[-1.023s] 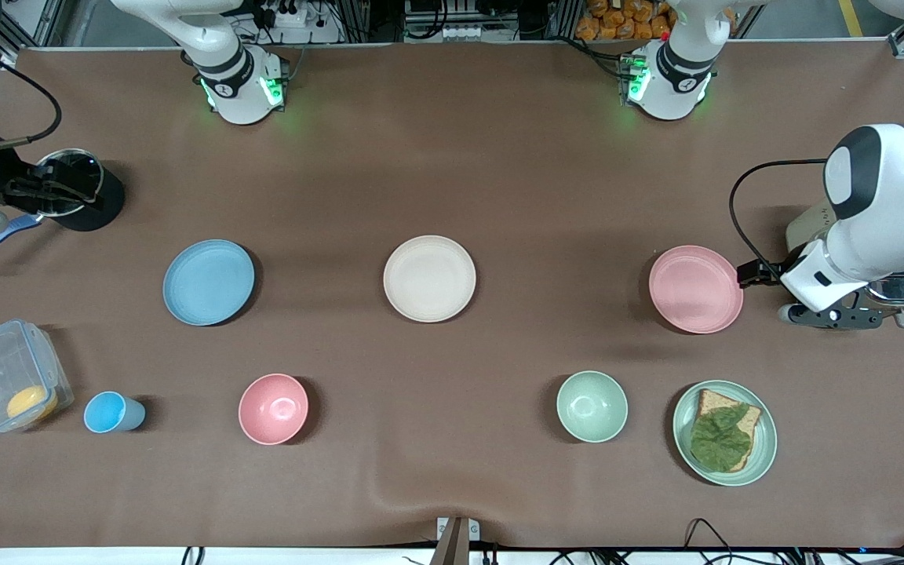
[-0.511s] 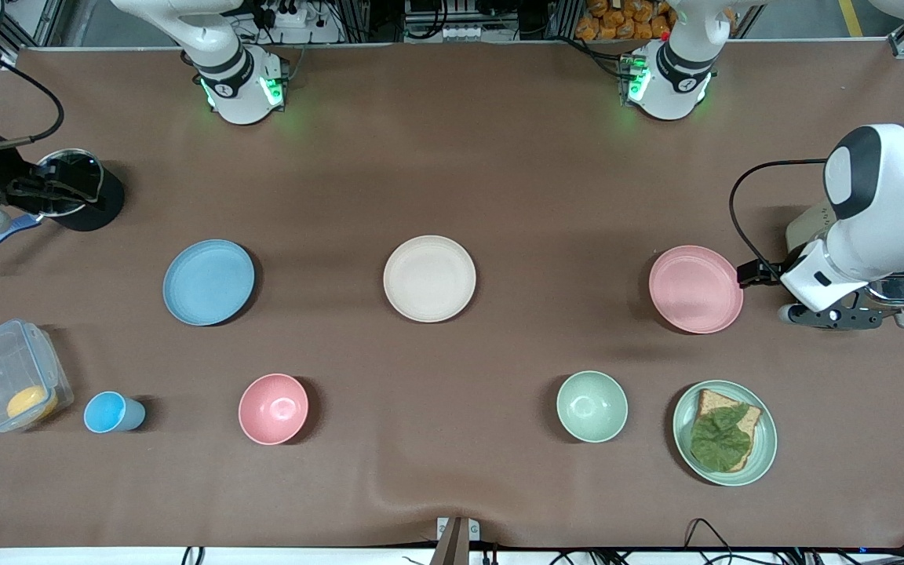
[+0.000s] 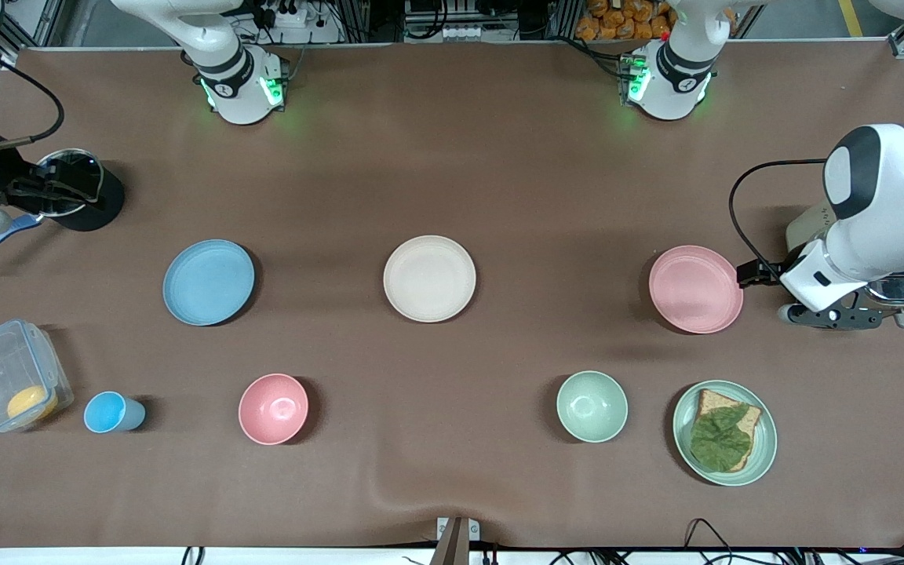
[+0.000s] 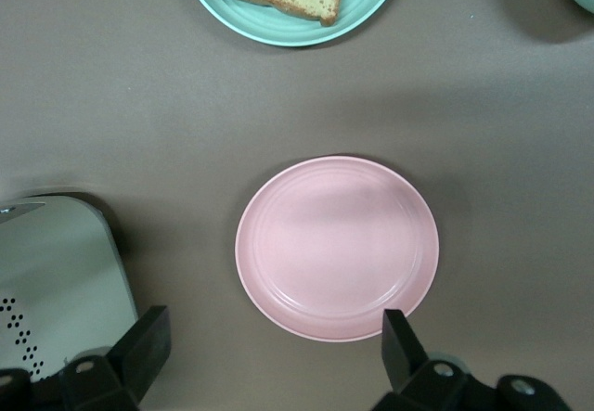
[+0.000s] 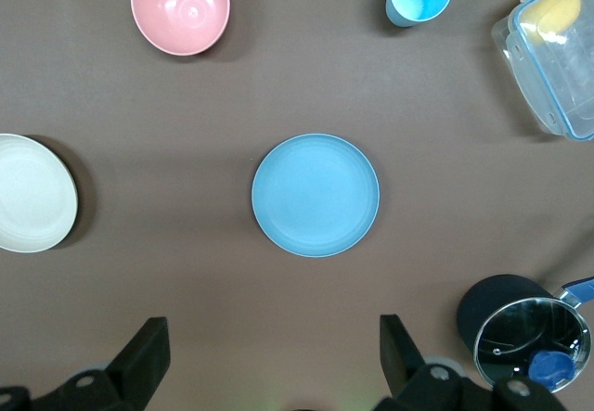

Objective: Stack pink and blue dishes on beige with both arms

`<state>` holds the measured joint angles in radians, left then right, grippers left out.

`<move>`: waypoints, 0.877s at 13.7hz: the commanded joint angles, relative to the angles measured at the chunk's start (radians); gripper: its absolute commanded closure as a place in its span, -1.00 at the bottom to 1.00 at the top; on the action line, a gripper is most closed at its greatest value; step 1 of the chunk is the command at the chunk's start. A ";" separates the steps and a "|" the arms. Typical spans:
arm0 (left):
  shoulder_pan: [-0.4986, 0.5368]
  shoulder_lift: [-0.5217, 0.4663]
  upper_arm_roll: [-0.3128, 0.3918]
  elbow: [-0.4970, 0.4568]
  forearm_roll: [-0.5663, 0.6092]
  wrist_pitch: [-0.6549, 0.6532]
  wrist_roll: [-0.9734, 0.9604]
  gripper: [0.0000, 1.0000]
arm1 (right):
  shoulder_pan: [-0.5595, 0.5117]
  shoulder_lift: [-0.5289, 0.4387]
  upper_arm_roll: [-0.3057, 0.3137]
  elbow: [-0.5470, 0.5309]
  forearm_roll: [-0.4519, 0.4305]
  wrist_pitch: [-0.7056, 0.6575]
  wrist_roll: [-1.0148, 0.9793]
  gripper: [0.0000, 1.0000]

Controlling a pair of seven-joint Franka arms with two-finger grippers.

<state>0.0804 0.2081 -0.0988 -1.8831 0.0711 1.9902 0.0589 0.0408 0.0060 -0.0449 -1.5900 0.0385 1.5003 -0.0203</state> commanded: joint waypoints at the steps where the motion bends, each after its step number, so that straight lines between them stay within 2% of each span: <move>1: 0.007 -0.006 -0.002 -0.004 -0.005 0.002 0.029 -1.00 | -0.013 0.005 0.011 0.013 0.004 -0.012 0.011 -1.00; 12: 0.039 0.062 -0.001 -0.007 0.024 0.025 0.042 -1.00 | -0.015 0.005 0.010 0.013 0.004 -0.012 0.011 -1.00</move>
<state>0.1045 0.2549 -0.0951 -1.8876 0.0780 1.9969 0.0800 0.0408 0.0060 -0.0453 -1.5899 0.0385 1.5003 -0.0203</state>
